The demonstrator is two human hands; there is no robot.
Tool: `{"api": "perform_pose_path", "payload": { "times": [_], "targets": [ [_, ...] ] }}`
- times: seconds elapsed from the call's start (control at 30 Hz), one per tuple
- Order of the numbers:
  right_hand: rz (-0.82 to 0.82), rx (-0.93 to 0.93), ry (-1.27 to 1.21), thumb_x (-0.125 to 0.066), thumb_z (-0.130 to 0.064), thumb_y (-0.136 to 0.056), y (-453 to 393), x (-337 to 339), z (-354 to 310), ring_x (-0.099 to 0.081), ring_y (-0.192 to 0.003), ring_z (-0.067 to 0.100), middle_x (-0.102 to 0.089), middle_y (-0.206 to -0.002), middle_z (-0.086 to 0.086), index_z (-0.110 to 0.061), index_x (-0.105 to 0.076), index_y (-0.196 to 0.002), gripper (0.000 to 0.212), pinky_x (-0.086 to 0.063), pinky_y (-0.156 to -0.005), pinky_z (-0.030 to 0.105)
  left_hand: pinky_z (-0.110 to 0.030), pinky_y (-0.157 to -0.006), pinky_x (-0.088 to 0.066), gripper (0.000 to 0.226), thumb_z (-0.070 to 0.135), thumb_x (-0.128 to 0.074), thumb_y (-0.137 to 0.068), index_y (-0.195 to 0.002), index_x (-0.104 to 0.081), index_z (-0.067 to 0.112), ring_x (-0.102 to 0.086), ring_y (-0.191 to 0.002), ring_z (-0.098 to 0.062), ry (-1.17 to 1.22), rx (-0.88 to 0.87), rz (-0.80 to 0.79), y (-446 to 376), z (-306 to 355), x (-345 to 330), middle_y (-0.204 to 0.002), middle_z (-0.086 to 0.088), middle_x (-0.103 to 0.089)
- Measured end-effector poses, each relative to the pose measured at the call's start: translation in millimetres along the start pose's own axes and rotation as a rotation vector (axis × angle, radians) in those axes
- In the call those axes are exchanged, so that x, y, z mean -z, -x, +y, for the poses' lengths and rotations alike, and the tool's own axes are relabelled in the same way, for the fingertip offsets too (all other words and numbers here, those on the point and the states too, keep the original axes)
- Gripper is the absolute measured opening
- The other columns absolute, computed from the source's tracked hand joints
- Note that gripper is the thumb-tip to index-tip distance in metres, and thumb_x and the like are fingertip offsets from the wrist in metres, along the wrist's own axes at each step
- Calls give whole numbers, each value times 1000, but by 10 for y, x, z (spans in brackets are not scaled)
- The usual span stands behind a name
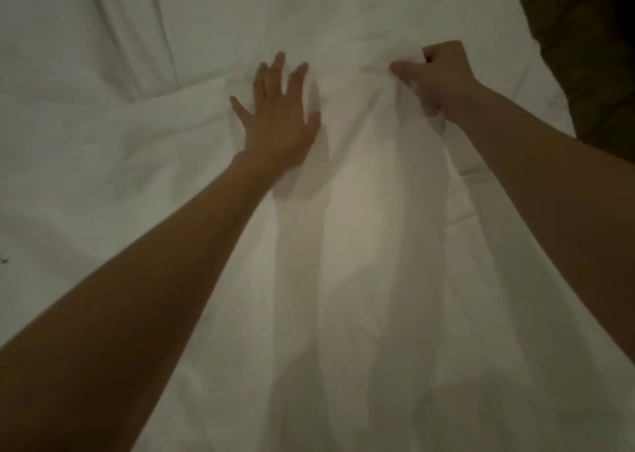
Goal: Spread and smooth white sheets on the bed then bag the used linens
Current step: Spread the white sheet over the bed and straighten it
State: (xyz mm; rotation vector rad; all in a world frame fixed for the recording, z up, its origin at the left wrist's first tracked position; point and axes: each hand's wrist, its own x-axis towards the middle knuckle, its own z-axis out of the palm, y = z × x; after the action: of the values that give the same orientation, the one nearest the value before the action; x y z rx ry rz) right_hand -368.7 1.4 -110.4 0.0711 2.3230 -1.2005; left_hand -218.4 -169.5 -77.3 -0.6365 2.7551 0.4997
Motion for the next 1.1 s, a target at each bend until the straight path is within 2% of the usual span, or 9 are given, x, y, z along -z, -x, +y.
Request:
{"api": "perform_pose_path", "payload": {
  "times": [0.1,0.23,0.4,0.5,0.6,0.67,0.73,0.87,1.1],
  "targets": [
    [103,-26,-159,-73,-29,-82,45,79,24,-49,-47,-1,-55,-68,-4,-19,-62,-74,16,-36,-41,15,-66,-112,-2,65,39,-41,-101,-155,-8,27,7,-149,-23,-32,-42,-104,135,228,-159,-163,0,8],
    [-87,-156,-291,-78,-32,-78,349,226,191,-58,-55,15,-61,-70,5,-15,-64,-74,23,-46,-53,25,-65,-113,-3,67,34,-44,-100,-155,-7,25,6,-149,-24,-8,-49,-124,341,436,-235,-163,-1,7],
    [-247,-268,-337,-74,-21,-84,976,570,551,-62,-53,10,-67,-70,2,-9,-67,-83,14,-48,-49,21,-53,-116,-16,63,30,-53,-94,-151,-25,23,-15,-145,-24,72,-121,-94,989,793,-431,-160,-3,-13],
    [-99,-150,-321,-71,-13,-85,1215,681,584,-66,-59,8,-69,-76,5,-7,-69,-89,7,-55,-57,21,-51,-111,-26,53,23,-60,-89,-139,-42,18,-34,-133,-25,288,-135,-113,1460,1010,-642,-147,-5,-34],
    [117,-41,-353,-66,-8,-88,1456,818,629,-67,-62,10,-69,-80,7,-9,-68,-88,2,-58,-62,23,-34,-96,-40,42,17,-61,-89,-129,-50,12,-45,-120,-23,459,-100,-85,1838,1189,-765,-132,-6,-45],
    [113,-119,-289,-64,-14,-90,1720,877,820,-63,-54,9,-68,-74,6,-11,-66,-80,11,-55,-56,25,-28,-89,-41,39,17,-60,-89,-127,-51,13,-47,-116,-19,536,-46,-94,2049,1260,-820,-127,-3,-45],
    [31,-212,-100,-66,-28,-90,2001,883,1087,-62,-55,11,-68,-71,5,-10,-68,-78,22,-54,-61,29,-24,-87,-41,38,18,-62,-89,-125,-50,13,-50,-111,-17,598,15,-138,2236,1286,-879,-121,-1,-46],
    [-150,-150,283,-65,-44,-87,2305,819,1328,-54,-58,16,-56,-63,2,-9,-58,-69,39,-44,-62,27,-23,-86,-42,39,26,-64,-89,-124,-50,15,-51,-99,-10,651,139,-281,2532,1304,-950,-115,3,-51],
    [-260,56,225,-61,-24,-92,2671,514,987,-56,-66,5,-61,-77,-5,-15,-61,-87,11,-40,-56,17,-29,-88,-48,66,44,-67,-86,-140,-37,21,-56,-103,-12,956,349,-356,2750,1360,-732,-120,5,-55]
  ]
}}
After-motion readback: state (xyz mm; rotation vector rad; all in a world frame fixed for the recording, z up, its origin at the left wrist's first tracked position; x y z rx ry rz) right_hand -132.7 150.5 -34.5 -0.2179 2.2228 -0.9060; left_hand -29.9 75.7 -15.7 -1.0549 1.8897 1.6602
